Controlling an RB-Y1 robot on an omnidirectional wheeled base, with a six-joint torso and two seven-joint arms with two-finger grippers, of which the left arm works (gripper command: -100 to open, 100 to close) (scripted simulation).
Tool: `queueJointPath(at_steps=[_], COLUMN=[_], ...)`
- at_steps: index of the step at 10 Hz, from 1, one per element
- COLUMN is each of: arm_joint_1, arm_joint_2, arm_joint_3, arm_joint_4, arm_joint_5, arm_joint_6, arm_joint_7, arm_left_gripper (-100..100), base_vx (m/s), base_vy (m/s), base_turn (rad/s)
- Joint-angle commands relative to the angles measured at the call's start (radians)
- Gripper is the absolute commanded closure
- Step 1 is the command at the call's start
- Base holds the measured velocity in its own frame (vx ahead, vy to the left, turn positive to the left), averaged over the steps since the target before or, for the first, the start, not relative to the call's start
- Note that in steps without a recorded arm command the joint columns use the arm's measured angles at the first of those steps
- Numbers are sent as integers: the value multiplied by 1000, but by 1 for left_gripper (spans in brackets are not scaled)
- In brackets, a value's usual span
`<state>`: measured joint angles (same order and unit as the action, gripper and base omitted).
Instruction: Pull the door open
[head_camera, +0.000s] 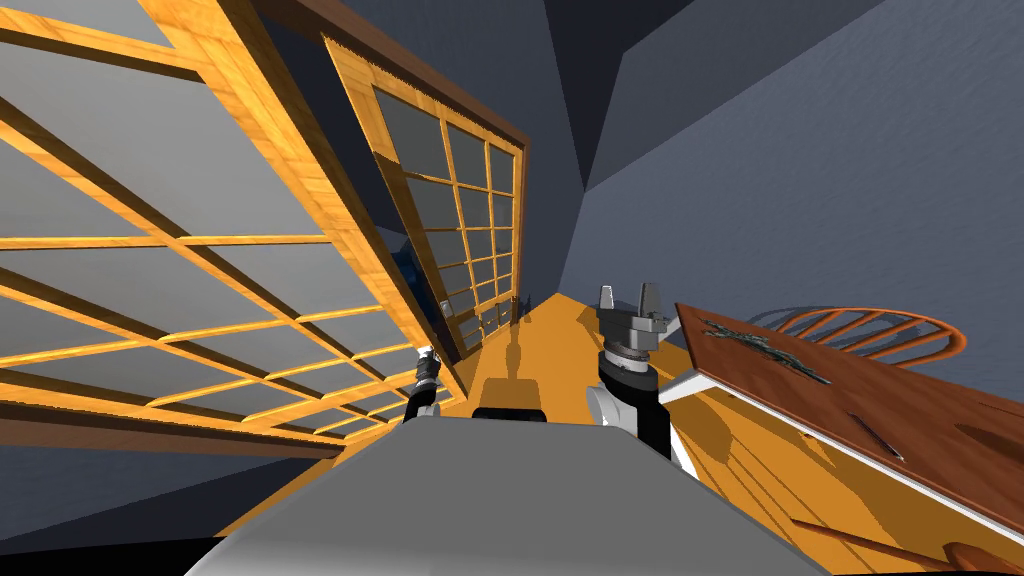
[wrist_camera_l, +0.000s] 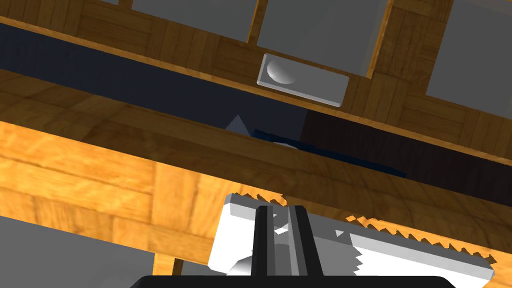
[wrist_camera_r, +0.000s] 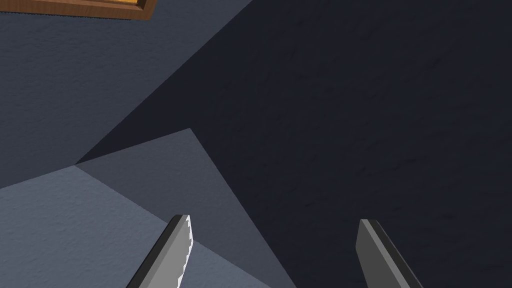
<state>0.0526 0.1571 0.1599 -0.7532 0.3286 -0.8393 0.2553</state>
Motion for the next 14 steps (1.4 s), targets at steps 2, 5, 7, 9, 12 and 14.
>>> queueJointPath(at_steps=[2,5,7,9,12,14], arm_joint_1=[3,-1,-5,-7,-12,-14], arm_joint_2=[1,-2,-6,-7,-11,-13], arm_joint_3=[-5,-15,-27,-34,-48,-55], arm_joint_4=[1,0,-2,-3,-6,-7], arm_joint_5=[25,47,74,88,118,133], arm_joint_6=[1,0,-2,-3,-5,-6], arm_joint_7=[72,142,206,257,335,381], arm_left_gripper=[-100,-100,-100,-100,-100,-100], base_vx=[-70,-76,-74,-57,-67,-49], base_vy=[3,29,21,16,20,13], base_turn=[-52,-17,-64,-35,-58,-41])
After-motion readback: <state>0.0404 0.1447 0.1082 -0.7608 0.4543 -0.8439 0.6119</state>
